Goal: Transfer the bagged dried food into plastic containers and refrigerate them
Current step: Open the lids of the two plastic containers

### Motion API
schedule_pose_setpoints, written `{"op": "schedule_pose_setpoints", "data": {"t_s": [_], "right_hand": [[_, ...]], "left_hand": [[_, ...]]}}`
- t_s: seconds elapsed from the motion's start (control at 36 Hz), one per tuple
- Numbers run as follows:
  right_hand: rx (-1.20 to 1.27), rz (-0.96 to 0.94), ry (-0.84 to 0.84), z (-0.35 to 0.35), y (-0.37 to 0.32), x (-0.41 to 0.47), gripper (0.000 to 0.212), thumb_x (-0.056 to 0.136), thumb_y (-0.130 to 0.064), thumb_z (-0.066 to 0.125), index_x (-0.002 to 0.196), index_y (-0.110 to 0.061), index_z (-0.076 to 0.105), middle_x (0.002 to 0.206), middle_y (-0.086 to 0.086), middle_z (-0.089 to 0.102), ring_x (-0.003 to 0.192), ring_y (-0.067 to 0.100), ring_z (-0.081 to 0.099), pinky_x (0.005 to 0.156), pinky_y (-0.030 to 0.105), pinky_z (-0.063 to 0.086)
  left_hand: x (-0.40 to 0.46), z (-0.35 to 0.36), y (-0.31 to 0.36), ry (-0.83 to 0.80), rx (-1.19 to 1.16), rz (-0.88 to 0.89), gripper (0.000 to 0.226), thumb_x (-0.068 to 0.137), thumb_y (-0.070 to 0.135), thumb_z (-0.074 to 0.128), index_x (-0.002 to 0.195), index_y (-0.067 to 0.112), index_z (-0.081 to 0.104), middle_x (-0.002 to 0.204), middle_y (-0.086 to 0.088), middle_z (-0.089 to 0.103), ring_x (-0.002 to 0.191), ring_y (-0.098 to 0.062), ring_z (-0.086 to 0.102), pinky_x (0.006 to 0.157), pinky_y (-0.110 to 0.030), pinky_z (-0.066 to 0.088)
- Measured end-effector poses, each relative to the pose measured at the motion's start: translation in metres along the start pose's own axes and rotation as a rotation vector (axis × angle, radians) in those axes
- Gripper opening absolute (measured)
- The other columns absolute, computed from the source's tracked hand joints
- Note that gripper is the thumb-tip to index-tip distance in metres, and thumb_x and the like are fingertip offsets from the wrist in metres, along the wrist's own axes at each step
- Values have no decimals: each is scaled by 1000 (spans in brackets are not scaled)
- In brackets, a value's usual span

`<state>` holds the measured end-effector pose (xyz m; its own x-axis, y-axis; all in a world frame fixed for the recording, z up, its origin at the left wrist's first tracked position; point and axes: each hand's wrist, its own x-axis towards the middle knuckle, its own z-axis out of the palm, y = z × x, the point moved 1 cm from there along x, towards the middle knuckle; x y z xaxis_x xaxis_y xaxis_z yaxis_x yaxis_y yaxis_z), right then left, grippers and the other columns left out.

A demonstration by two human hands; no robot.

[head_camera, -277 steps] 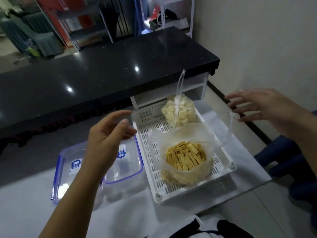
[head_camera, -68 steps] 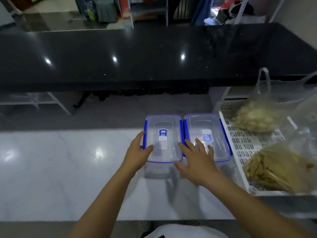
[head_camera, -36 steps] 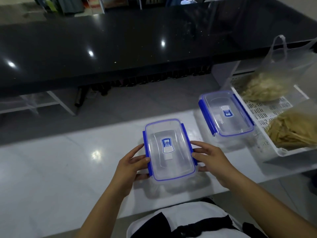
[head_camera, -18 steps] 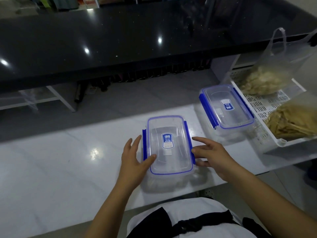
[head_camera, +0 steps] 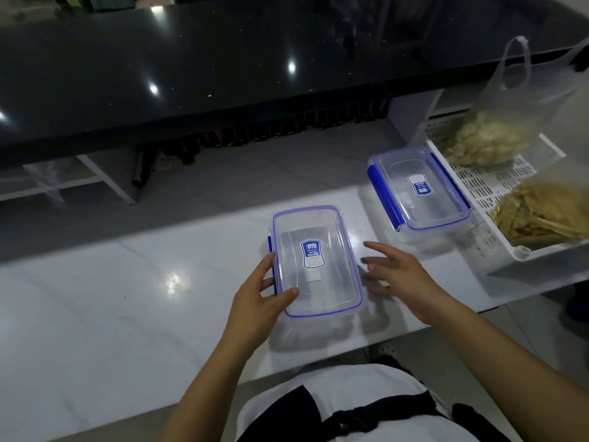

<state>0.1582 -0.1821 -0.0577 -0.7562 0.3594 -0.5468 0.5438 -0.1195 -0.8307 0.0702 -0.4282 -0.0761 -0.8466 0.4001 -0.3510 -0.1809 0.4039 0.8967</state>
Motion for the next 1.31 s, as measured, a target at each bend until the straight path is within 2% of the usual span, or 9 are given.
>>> {"op": "schedule_pose_setpoints", "data": {"t_s": [0.11,0.17,0.25,0.39,0.5,0.61,0.75,0.89,1.31], "right_hand": [[-391,-248,-138,-2,-2,-12,77,85,-38,73,149,-47,30,146,-27,36,130,-7,37,98,8,36],[-743,-302,-254,0,4,-15,102,75,-57,76,151,-54,8,157,-26,15,145,-1,15,115,24,22],[-1042,-364,-234,4,19,-9,112,70,-69,71,145,-60,-11,164,-15,-5,150,9,-11,121,35,3],[-1014,-447,-188,13,28,4,105,71,-69,65,141,-60,-13,164,-12,-9,149,9,-16,123,35,0],[-996,-519,-201,7,23,2,97,66,-80,45,141,-64,-15,157,-22,-18,146,4,-25,119,32,-7],[-963,-595,-190,7,12,-5,97,68,-77,48,145,-62,-9,162,-17,-6,150,10,-17,118,34,-6],[-993,-700,-245,34,-11,-1,95,71,-77,49,153,-50,8,165,-7,9,153,20,-6,118,44,5],[-1068,-752,-352,100,-38,2,98,73,-82,40,145,-56,-21,165,-10,-6,150,18,-19,117,40,-10],[-1169,-734,-402,392,-13,-31,102,80,-78,50,144,-52,-24,165,-8,-12,151,23,-18,120,44,-5]], "left_hand": [[-5,1,-1,-142,92,64,92,76,30,84,138,58,23,142,29,35,126,3,44,87,-7,46],[-11,2,-2,-179,269,118,107,71,37,87,146,52,12,142,37,21,125,16,30,95,-3,31],[-16,4,-7,-178,379,146,120,68,38,89,154,41,6,151,31,12,135,10,18,110,-14,24],[-16,11,-9,-89,381,153,117,70,39,88,152,49,6,159,28,13,147,0,17,121,-35,27],[-26,12,6,-47,385,142,115,71,37,88,144,60,2,148,48,3,148,3,11,122,-31,21],[-37,6,14,-1,402,111,117,71,37,88,153,48,5,158,36,3,148,7,4,124,-32,18],[-54,-21,22,104,415,83,114,70,48,83,150,57,3,160,32,3,150,2,5,124,-38,21],[-73,-77,17,218,452,51,112,73,42,85,153,51,6,161,31,4,150,3,1,124,-41,20],[-116,-333,-119,227,484,-46,117,66,48,87,153,53,9,164,21,5,152,-10,6,121,-50,24]]}}
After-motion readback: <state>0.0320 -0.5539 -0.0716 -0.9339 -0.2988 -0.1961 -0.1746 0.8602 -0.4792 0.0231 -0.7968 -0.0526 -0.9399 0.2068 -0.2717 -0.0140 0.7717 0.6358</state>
